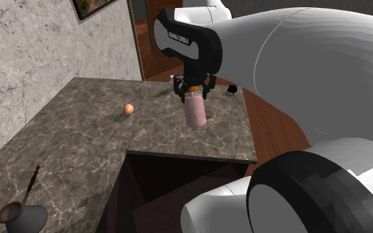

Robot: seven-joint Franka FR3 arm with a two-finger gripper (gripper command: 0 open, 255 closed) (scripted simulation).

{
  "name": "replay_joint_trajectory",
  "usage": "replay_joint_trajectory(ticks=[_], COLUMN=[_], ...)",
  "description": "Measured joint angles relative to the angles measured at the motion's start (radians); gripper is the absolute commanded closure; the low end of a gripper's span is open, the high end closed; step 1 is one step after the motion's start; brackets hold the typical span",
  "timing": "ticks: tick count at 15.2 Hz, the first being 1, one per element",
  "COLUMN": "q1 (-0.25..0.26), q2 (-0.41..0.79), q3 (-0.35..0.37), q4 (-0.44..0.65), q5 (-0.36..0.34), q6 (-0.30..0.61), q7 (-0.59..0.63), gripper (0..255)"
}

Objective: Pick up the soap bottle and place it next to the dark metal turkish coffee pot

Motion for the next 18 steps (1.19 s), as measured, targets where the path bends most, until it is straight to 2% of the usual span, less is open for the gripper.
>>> replay_joint_trajectory(ticks=[12,18], q1=[0.004,0.045], q2=[0.02,0.003], q3=[0.007,0.11], q4=[0.175,0.17], q5=[0.006,0.063], q6=[-0.155,-0.168], q7=[0.001,0.125], gripper=[255,255])
